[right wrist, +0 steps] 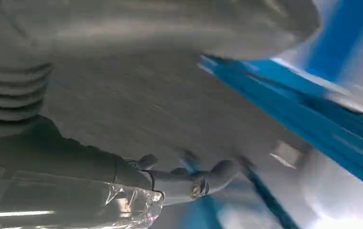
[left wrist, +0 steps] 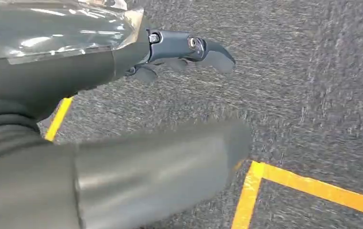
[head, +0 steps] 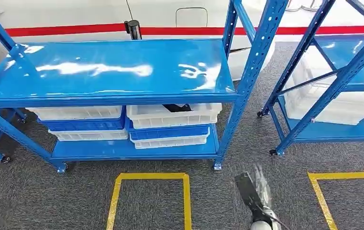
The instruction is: Take the parts from the cabinet and place them on the table.
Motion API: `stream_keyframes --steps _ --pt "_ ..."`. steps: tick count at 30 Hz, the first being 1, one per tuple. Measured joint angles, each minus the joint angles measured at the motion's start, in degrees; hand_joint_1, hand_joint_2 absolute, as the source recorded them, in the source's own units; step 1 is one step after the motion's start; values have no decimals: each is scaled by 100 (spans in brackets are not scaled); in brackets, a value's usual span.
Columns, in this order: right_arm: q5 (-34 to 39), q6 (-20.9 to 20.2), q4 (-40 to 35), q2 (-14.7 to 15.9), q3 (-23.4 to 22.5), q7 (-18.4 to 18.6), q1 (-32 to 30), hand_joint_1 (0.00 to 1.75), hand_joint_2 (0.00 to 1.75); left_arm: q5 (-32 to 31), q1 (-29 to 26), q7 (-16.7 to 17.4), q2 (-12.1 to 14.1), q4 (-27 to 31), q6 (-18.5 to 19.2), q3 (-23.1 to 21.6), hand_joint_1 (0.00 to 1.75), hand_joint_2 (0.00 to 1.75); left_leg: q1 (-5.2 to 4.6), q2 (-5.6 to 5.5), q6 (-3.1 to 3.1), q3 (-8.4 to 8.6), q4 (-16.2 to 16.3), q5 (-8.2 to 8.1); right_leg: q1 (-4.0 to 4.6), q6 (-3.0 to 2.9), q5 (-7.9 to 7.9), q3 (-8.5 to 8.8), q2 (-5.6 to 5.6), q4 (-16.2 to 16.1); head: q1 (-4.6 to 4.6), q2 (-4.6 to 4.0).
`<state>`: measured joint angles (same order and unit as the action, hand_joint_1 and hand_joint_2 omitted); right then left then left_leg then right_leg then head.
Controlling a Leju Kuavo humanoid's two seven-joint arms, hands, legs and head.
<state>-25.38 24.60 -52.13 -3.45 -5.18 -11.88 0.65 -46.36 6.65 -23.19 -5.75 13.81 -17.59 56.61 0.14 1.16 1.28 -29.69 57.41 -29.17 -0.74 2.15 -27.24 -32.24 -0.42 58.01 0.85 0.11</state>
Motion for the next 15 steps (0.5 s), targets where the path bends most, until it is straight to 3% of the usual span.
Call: stream_keyframes --steps 2,6,15 --pt "173 -284 1134 -2 -107 404 213 0 175 -44 14 103 -2 -17 -44 -2 0 175 -5 -12 1 -6 1 1 -3 0 0 4 -19 0 0 0" --pt "269 -567 2569 -17 -280 1276 323 0 175 -81 26 239 -20 -44 -120 -22 0 175 -13 -12 2 -11 3 -2 -9 2 -1 4 -16 0 -2 0" --pt "280 -685 3689 -13 -413 1806 316 0 175 -73 25 291 -57 -81 -92 -81 0 175 -39 -4 13 -17 2 -13 -21 4 -2 0 -9 -6 0 0"
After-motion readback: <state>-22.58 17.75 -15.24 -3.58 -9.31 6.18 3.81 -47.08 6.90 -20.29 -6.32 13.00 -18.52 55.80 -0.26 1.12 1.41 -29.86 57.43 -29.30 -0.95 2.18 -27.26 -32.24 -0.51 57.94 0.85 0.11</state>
